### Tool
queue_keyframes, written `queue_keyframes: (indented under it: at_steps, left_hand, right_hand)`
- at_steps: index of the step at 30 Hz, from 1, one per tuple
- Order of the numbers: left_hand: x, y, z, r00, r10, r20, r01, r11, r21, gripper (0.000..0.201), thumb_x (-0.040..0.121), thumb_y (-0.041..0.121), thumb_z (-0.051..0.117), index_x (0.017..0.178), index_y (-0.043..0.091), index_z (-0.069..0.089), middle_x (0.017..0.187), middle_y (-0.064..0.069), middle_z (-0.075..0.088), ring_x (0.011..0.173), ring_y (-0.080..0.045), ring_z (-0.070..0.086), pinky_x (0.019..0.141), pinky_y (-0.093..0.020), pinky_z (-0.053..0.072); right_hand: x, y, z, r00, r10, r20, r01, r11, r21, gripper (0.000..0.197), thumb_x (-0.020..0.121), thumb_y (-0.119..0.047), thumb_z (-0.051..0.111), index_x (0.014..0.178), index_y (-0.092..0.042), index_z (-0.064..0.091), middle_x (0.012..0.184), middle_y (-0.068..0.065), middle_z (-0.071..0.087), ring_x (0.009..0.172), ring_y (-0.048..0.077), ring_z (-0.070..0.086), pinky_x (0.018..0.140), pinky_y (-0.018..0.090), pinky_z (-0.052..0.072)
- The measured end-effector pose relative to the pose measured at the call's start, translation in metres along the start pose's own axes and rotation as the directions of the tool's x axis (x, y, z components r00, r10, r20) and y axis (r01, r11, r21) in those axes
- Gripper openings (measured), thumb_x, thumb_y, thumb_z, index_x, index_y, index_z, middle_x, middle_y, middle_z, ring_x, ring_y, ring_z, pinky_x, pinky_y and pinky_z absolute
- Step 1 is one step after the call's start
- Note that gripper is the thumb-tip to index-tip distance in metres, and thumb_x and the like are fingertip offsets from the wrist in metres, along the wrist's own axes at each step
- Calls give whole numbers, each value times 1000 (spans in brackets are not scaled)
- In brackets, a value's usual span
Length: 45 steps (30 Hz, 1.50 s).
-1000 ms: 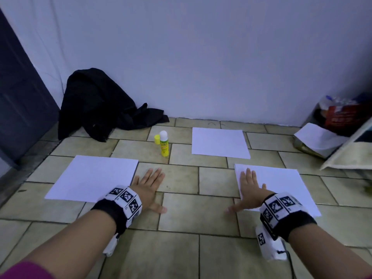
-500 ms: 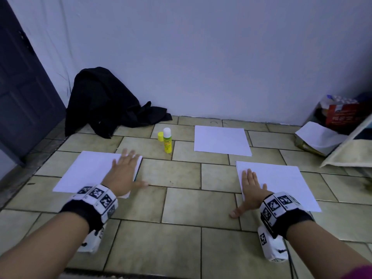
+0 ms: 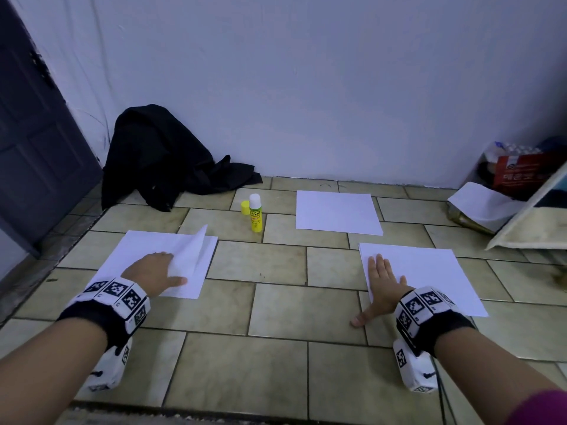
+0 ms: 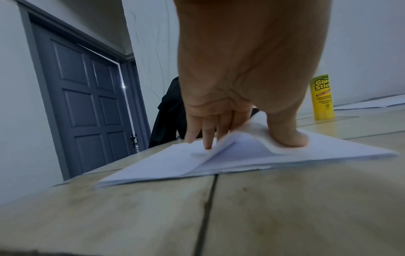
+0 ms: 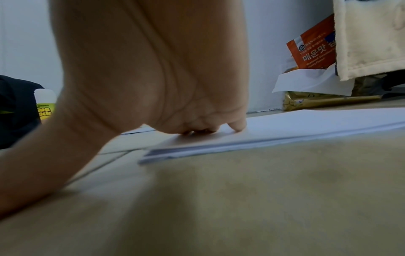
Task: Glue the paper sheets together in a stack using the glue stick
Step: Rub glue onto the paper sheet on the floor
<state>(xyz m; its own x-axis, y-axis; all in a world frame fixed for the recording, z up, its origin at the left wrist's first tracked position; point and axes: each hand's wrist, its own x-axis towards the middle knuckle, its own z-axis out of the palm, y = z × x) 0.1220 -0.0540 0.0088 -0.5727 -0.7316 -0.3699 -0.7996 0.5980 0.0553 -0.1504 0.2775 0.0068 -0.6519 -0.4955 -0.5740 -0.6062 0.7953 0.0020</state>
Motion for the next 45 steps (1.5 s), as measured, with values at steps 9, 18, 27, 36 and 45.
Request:
queue_keyframes:
  at_steps: [9, 18, 27, 36, 45]
  left_hand:
    - [-59, 106, -32, 958, 153, -242, -136, 987, 85, 26, 90, 32, 54, 104, 10, 54, 103, -5, 60, 83, -23, 54, 65, -27, 38]
    - [-76, 211, 21, 930, 366, 36, -367, 929, 37, 52, 92, 51, 51, 119, 7, 51, 122, -10, 52, 111, -27, 53, 78, -28, 36]
    - [-47, 190, 13, 856, 494, 151, -516, 838, 178, 65, 87, 46, 62, 135, 11, 35, 133, -10, 36, 119, -28, 39, 88, -37, 43]
    - [-24, 170, 29, 835, 465, 295, -505, 860, 74, 92, 89, 54, 56, 152, 34, -8, 158, -6, -25, 142, -40, -22, 115, -59, 0]
    - [-17, 168, 35, 822, 469, 323, -522, 847, 99, 89, 91, 56, 51, 150, 36, -14, 155, -4, -30, 141, -41, -26, 114, -59, -4]
  right_hand:
    - [2, 2, 2, 1000, -15, -5, 15, 1000, -10, 150, 57, -69, 75, 144, -6, -30, 153, 8, -34, 144, 24, -26, 118, 53, -2]
    - [4, 3, 3, 1000, -18, -20, 17, 1000, -16, 150, 56, -69, 75, 145, -7, -29, 153, 7, -34, 144, 23, -25, 118, 53, -1]
    - [12, 15, -30, 992, -47, -114, 67, 982, 177, 113, 68, -67, 68, 150, -8, 19, 155, 11, 17, 143, 28, 18, 115, 41, 24]
    - [37, -51, -59, 820, -40, -571, 426, 708, 562, 28, 82, -44, 70, 78, -17, 65, 78, -10, 61, 73, 3, 54, 63, 16, 39]
    - [82, -154, -102, 851, -321, -416, 505, 718, 479, 47, 82, -33, 73, 121, -13, 57, 99, -2, 56, 92, 11, 52, 80, 22, 39]
